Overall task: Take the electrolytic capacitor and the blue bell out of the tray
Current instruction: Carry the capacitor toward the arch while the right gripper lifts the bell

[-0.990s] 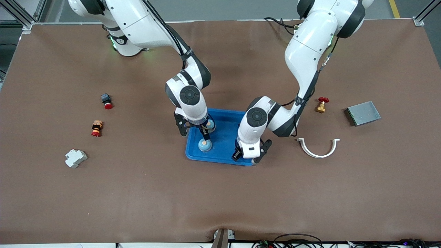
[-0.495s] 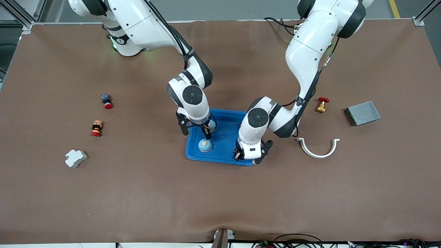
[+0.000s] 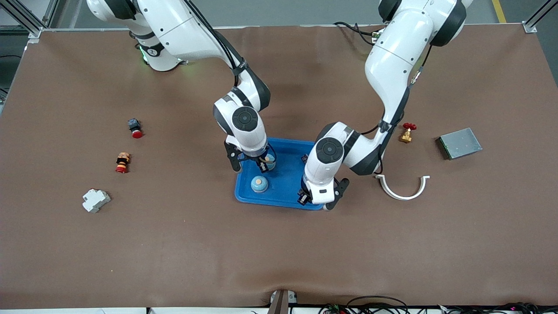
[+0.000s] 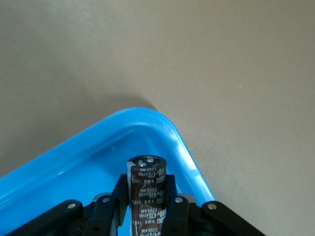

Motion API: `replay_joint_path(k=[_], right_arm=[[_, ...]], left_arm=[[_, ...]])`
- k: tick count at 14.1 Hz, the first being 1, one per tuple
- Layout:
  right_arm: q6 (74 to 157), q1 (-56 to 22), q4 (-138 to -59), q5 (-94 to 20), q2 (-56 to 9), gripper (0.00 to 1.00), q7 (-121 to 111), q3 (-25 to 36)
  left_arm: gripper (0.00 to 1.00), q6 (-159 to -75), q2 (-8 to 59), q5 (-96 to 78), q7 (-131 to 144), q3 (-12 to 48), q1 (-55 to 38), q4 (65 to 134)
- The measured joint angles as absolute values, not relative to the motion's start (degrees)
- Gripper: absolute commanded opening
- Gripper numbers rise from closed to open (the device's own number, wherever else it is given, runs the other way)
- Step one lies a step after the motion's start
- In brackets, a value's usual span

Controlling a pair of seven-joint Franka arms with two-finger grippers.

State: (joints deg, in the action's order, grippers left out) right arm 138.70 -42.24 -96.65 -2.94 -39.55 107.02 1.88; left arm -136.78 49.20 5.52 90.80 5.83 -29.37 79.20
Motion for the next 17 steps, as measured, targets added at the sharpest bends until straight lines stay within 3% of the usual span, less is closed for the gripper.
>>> replay_joint_path(k=[1,2,3,12,13,14,17], right_arm=[[138.70,-42.24,-96.60,-2.94,-39.55,0.38,107.33,1.88],[138.70,-42.24,-96.50,-2.94,-39.54,0.99,107.62,1.91],[138.70,-42.25,-96.45,-2.94,-39.56,1.00,107.95,1.90],[138.77,-44.60,-95.99,-2.93,-40.16,1.00,111.61,1.86],[138.77,-44.82,-95.36,-2.93,-40.76,0.95,112.07,1.86],[138.80,-44.94,-94.74,-2.89,-41.49,0.84,112.25,1.86],[138.91,-44.96,-93.55,-1.76,-43.08,0.21,112.42,1.97]], left_arm=[[0.01,-135.00,48.33,5.52,90.80,5.85,-28.95,79.11],[0.01,-133.32,47.40,5.52,90.80,5.87,-28.43,79.07],[0.00,-131.67,46.39,5.52,90.71,5.88,-27.89,79.06],[0.01,-115.15,39.57,5.52,73.47,6.51,-25.23,80.50],[0.01,-114.89,38.64,5.52,71.93,6.52,-25.05,81.78],[0.01,-114.79,37.42,5.52,70.13,6.53,-24.87,83.44],[0.01,-114.59,32.17,5.52,61.49,6.56,-22.73,89.80]])
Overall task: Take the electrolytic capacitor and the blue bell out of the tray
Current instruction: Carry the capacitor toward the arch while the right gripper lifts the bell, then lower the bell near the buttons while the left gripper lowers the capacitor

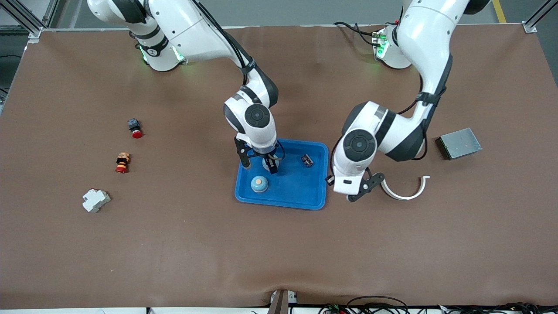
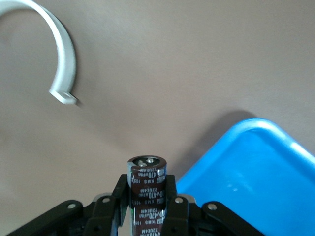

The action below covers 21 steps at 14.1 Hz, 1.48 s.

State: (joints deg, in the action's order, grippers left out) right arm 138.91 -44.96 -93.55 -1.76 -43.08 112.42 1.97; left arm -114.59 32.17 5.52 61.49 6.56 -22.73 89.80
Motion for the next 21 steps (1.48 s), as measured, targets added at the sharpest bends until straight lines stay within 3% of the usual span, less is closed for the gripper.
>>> replay_joint_path(k=[1,7,13,17,21], right_arm=[[138.93,-44.96,-93.31,-1.67,-43.29,0.00,112.42,2.05],[138.09,-44.57,-90.03,-1.66,-43.39,0.00,112.96,2.74],[129.92,-42.30,-89.14,-1.60,-38.95,0.00,103.85,3.16],[134.45,-40.35,-102.10,-1.60,-28.47,0.00,94.71,3.22],[136.02,-38.16,-116.02,-1.60,-18.59,0.00,86.33,3.24]], left_arm=[[0.01,-114.56,30.16,5.52,58.14,6.56,-21.48,91.98],[0.03,-114.53,23.30,5.52,38.79,6.63,-14.33,100.01],[0.03,-114.70,19.91,5.52,24.88,6.64,-7.54,104.22],[0.03,-117.76,19.40,5.52,16.05,6.63,-1.88,106.87],[0.03,-129.26,19.30,5.52,15.48,7.16,-1.80,114.76]])
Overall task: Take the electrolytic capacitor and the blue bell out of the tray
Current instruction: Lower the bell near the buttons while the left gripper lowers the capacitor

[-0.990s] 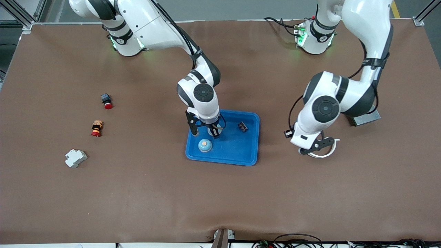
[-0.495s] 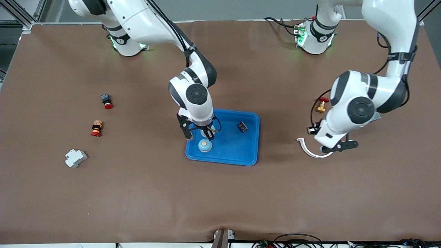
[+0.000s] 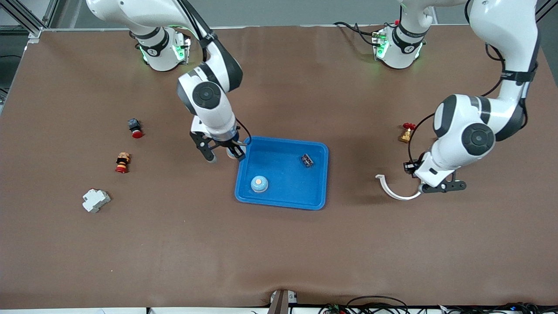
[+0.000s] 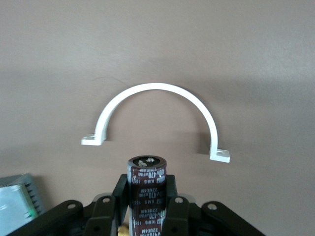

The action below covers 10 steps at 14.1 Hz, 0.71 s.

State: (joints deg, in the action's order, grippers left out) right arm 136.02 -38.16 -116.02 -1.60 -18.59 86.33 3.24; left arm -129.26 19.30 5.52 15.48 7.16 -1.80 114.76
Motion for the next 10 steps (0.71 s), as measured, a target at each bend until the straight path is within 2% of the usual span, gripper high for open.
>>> replay_joint_path(k=[5,10], right_arm=[[139.58,-34.63,-127.36,-1.60,-11.67,0.00,77.15,3.28],[145.37,-28.82,-134.20,-1.60,-10.06,0.00,67.49,3.33]], left_arm=[[0.03,-134.03,20.00,5.52,15.49,7.34,-2.76,118.20],[0.03,-137.09,23.13,5.52,15.48,7.34,-2.98,118.56]])
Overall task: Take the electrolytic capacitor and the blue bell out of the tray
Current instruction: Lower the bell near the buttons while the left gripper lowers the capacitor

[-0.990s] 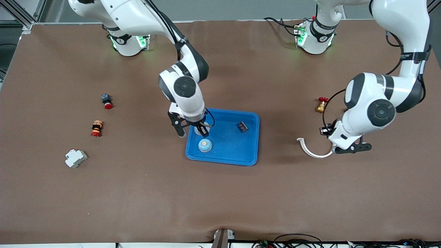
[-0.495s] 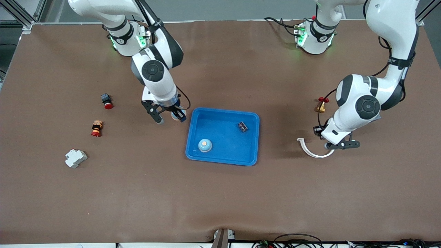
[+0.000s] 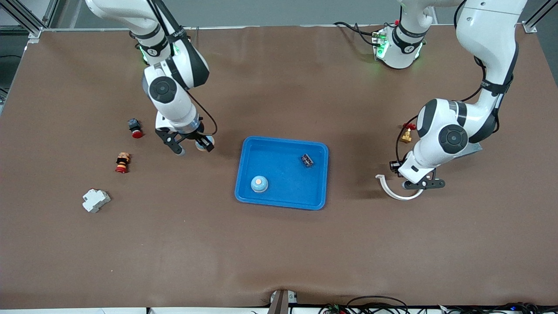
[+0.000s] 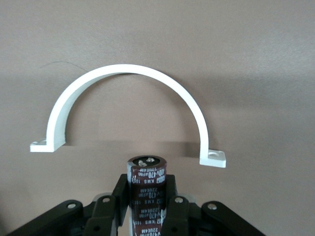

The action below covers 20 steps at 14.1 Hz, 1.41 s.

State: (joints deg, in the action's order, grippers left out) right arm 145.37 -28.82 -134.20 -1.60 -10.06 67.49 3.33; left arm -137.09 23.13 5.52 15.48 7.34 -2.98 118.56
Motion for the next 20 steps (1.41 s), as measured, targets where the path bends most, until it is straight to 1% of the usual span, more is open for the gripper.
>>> replay_joint_path(k=[4,10,11,12,13,14,15,17,18,19,20], right_arm=[[149.50,-23.02,-138.57,-1.60,-10.06,0.00,58.50,3.38],[153.41,-18.65,-141.38,-1.51,-10.78,0.00,53.10,3.36],[154.14,-18.10,-141.60,-1.47,-11.37,0.00,52.90,3.36],[154.98,-17.53,-141.72,-1.44,-12.16,0.00,52.48,3.35],[156.04,-16.86,-141.76,-1.43,-13.22,0.00,51.97,3.36],[157.38,-16.16,-141.79,-1.43,-14.43,0.00,51.32,3.36],[158.84,-15.49,-141.80,-1.43,-15.83,0.00,50.93,3.36],[160.66,-14.65,-141.73,-1.42,-17.82,0.00,50.56,3.17],[160.53,-14.53,-141.73,-1.43,-17.75,0.00,50.54,3.12],[160.53,-14.49,-141.72,-1.44,-17.76,0.40,50.54,3.08],[160.53,-14.46,-141.72,-1.45,-17.76,0.99,50.55,3.06]], left_arm=[[0.03,-137.64,25.23,7.90,15.45,7.33,-2.96,118.57],[0.03,-138.13,27.33,8.86,15.45,7.31,-2.92,118.51],[0.05,-138.14,27.39,8.86,15.45,7.31,-2.92,118.49],[0.15,-138.14,27.41,8.86,15.45,7.30,-2.92,118.48],[0.40,-138.14,27.41,8.87,15.45,7.30,-2.92,118.46],[0.72,-138.14,27.42,8.87,15.45,7.30,-2.93,118.45],[1.00,-138.15,27.42,8.87,15.43,7.30,-2.94,118.39],[1.00,-138.15,27.42,8.87,15.43,7.31,-2.98,118.21],[1.00,-138.15,27.41,8.87,15.43,7.31,-2.98,118.11],[1.00,-138.15,27.41,8.87,15.44,7.32,-2.97,117.91],[1.00,-138.11,27.36,8.87,15.46,7.32,-2.96,117.52]])
